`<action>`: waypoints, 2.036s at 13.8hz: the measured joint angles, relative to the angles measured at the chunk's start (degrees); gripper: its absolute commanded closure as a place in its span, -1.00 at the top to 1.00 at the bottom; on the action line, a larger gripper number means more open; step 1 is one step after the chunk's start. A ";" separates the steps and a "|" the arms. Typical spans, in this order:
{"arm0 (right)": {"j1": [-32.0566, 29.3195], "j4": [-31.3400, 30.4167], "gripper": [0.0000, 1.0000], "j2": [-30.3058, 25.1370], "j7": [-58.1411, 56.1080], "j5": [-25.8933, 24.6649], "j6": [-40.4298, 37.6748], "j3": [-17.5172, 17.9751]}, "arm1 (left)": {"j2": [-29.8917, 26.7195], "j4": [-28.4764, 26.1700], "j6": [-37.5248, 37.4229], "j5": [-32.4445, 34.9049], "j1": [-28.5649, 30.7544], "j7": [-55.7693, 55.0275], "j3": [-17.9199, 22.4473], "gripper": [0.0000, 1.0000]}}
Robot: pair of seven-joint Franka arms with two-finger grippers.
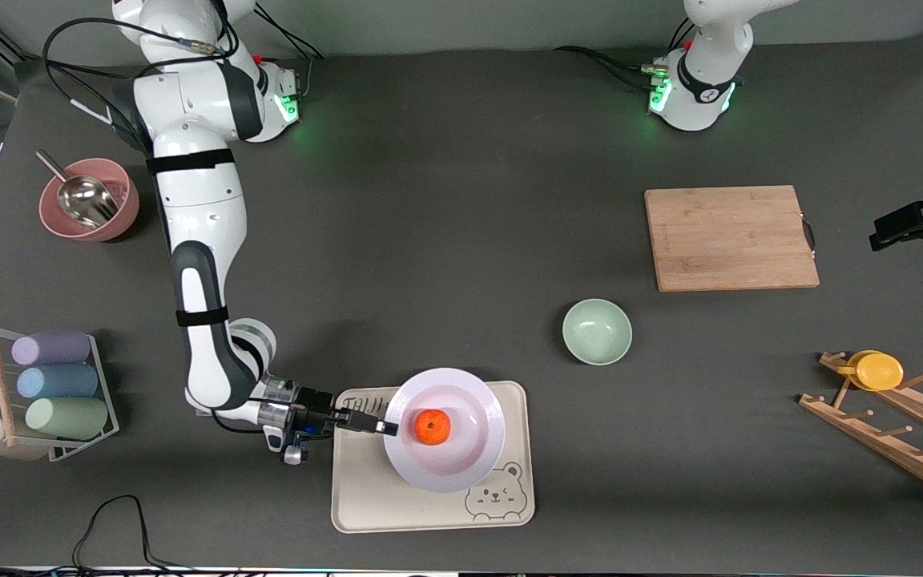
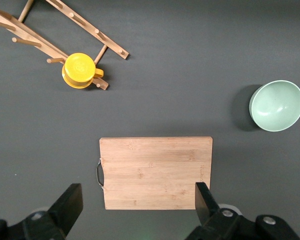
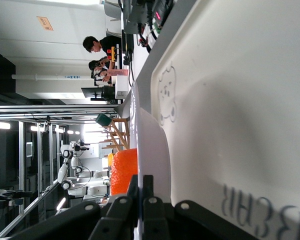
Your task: Place orange and plate with both arms
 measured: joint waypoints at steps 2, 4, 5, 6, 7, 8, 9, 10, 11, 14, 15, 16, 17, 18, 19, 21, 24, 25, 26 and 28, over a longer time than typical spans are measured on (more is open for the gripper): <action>0.05 0.16 -1.00 0.96 -2.03 1.00 0.01 0.07 | 0.02 0.00 0.00 0.00 0.00 0.00 0.00 1.00; 0.07 0.19 -1.00 1.12 -3.11 1.40 0.01 0.45 | 0.02 0.00 0.00 0.00 0.00 0.00 0.00 1.00; 0.07 0.19 -1.00 1.15 -3.47 1.40 0.01 0.66 | 0.02 0.00 0.00 0.00 0.00 0.00 0.00 1.00; 0.08 0.19 -0.81 1.18 -3.80 1.40 0.01 0.78 | 0.02 0.00 0.00 0.00 0.00 0.00 0.01 1.00; 0.08 0.19 -0.50 1.20 -4.04 1.41 0.01 0.81 | 0.03 0.00 0.00 0.00 0.00 0.00 0.01 1.00; 0.08 0.21 -0.02 1.21 -4.09 1.43 0.01 0.82 | 0.03 0.00 0.00 0.00 0.00 0.00 0.01 1.00; 0.09 0.23 0.25 1.21 -4.12 1.43 0.01 0.85 | 0.04 0.00 0.00 0.00 0.00 0.00 0.01 1.00; 0.15 0.25 0.34 1.21 -4.14 1.43 0.01 0.90 | 0.05 0.00 0.00 0.00 0.00 0.00 0.01 1.00; 0.25 0.27 0.48 1.21 -4.15 1.44 0.00 0.96 | 0.05 0.00 0.00 0.00 0.00 0.00 0.01 1.00; 0.49 0.37 0.60 1.21 -4.15 1.43 0.00 1.03 | 0.05 0.00 0.00 0.00 0.00 0.00 0.03 1.00; 0.49 0.46 0.60 1.21 -4.15 1.24 0.00 0.94 | 0.05 0.00 0.00 0.00 0.00 0.00 0.03 1.00; 0.48 0.57 0.60 1.21 -4.12 0.51 0.00 0.81 | 0.05 0.00 0.00 0.00 0.00 0.00 0.03 1.00; 0.46 0.77 0.61 1.21 -3.70 -0.93 0.02 0.72 | 0.06 0.00 0.00 0.00 0.00 0.00 0.03 1.00; 0.43 1.13 0.65 1.17 -2.38 -2.80 0.08 0.54 | 0.07 0.00 0.00 0.00 0.00 0.00 0.03 1.00; 0.44 1.66 0.65 1.05 -0.43 -4.73 0.19 0.16 | 0.09 0.00 0.00 0.00 0.00 0.00 0.03 1.00; 0.43 2.53 0.66 0.34 3.86 -9.61 0.24 -1.17 | 0.13 0.00 0.00 0.00 0.00 0.00 0.03 1.00; 0.31 3.91 0.76 -2.74 10.56 -23.41 0.36 -3.87 | 0.21 -0.01 0.02 0.00 0.00 0.00 0.03 1.00; 0.21 4.16 0.80 -4.47 11.70 -29.28 0.36 -4.68 | 0.21 -0.02 0.02 0.00 0.01 0.00 0.05 1.00; 0.04 4.41 0.90 -6.50 12.71 -35.96 0.34 -5.03 | 0.22 -0.03 0.03 0.00 0.02 0.00 0.11 1.00; -0.39 4.48 1.00 -11.09 15.48 -48.88 -0.44 -5.29 | 0.23 -0.05 0.05 0.00 0.03 0.00 0.25 1.00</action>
